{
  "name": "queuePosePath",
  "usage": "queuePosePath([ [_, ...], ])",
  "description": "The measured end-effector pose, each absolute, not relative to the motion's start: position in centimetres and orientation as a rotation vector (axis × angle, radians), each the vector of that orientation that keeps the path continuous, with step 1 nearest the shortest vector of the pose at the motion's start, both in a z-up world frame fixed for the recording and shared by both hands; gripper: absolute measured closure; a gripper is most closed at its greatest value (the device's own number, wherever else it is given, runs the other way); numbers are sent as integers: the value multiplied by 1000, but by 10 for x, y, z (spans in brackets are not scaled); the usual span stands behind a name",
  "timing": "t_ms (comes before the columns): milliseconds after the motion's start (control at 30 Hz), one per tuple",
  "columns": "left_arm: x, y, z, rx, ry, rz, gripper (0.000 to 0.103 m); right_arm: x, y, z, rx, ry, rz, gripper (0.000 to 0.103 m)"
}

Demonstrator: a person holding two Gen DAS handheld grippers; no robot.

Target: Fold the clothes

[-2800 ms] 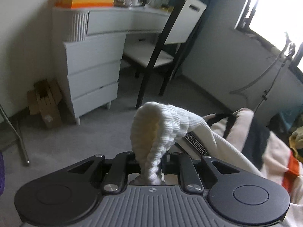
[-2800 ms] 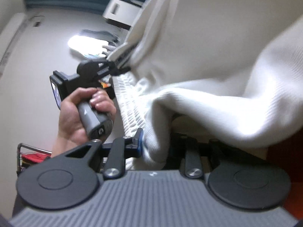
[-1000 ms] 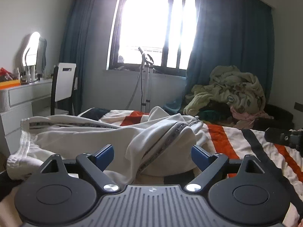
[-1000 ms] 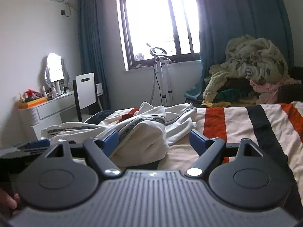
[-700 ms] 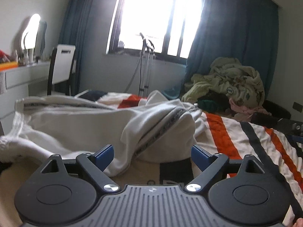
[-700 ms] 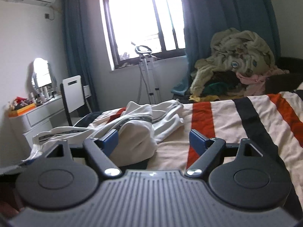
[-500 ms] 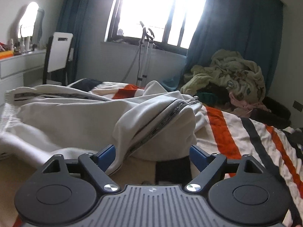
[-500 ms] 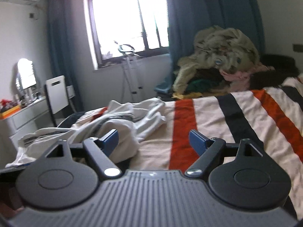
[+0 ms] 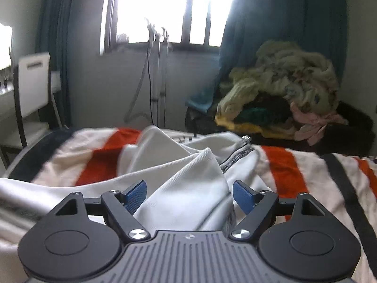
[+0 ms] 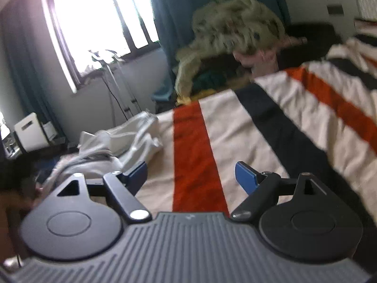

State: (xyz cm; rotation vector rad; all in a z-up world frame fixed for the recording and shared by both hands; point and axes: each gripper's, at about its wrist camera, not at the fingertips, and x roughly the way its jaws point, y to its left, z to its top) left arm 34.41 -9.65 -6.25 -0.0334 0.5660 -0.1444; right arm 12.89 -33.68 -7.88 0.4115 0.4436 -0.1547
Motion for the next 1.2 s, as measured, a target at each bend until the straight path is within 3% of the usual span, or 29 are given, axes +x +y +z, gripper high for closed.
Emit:
queuePosePath([
  [100,388,-106,-77,-65,654,-153,28,150,-338,-100,407,509,-154,20],
  [133,398,-107,-82,-62,681,-143,45,156,-341,-104,417,528,-154,20],
  [167,402,-107,-84,-58,692,-134,70,160,-344,-108,430,535,-157,20],
  [200,406,-107,-86,-56,700,-131,76,162,-348,-109,448,525,-166,20],
  [233,405,-104,-86,-66,695,-154,96,164,-351,-111,459,517,-179,20],
  [267,401,-103,-84,-66,683,-179,99,165,-355,-112,466,513,-199,20],
  [633,259,-85,-34,-66,482,-328,101,150,-357,-99,462,460,-195,20],
  [833,138,-83,-20,-34,415,-467,101,128,-350,-82,405,418,-179,20],
  [1033,48,-78,-58,31,503,-569,100,106,-353,-72,477,407,-127,20],
  [1200,41,-62,-92,-42,587,-539,97,95,-364,-72,601,435,-93,20],
])
